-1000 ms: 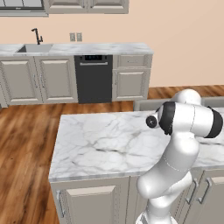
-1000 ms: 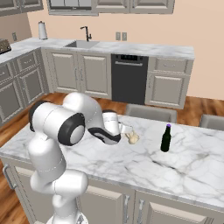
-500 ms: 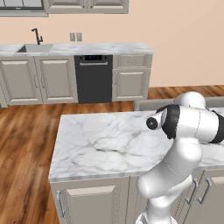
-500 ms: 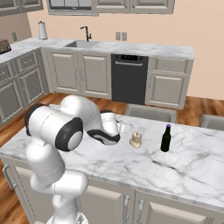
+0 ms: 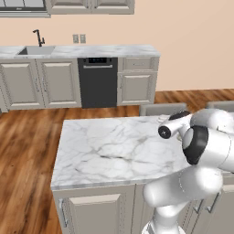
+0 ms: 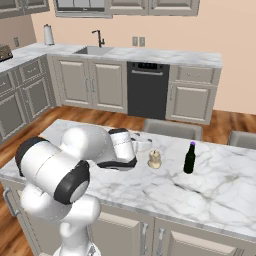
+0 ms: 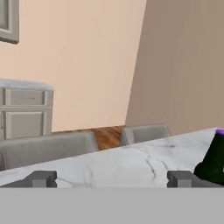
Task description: Get the candle and the beer from the cabinet and move them to the dining counter.
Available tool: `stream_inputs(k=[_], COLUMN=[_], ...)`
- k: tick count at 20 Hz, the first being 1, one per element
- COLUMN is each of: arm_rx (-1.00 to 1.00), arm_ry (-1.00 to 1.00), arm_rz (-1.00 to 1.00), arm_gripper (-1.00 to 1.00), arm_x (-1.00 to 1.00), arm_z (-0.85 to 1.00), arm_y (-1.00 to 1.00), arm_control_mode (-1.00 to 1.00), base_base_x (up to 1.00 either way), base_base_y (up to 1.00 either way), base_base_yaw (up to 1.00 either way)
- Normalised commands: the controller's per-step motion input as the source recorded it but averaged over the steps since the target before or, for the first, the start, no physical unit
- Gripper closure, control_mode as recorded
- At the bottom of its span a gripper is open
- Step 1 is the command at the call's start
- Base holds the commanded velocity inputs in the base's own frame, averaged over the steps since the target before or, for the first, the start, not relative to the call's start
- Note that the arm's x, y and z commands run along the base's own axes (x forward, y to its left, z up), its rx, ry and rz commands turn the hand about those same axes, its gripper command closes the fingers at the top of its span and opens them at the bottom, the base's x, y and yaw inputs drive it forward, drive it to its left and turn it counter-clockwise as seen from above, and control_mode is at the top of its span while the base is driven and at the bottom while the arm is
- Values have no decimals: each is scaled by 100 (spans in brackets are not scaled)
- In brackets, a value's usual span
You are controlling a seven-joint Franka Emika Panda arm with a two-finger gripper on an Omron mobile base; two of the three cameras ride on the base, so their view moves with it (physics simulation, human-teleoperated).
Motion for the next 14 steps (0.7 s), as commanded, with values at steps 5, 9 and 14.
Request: stream_inputs(k=[5, 9, 14], arm_rx=[1, 4, 1], arm_ry=[-9, 0, 0], arm_rz=[-6, -9, -6], arm_gripper=[-100, -100, -100], arm_x=[-76, -70, -54], arm_z=[32, 61, 90], arm_y=[0, 8, 17], arm_control_mode=[-100, -100, -100], base_base_x=[0, 0, 0], base_base_y=[0, 0, 0], base_base_yaw=[0, 0, 0])
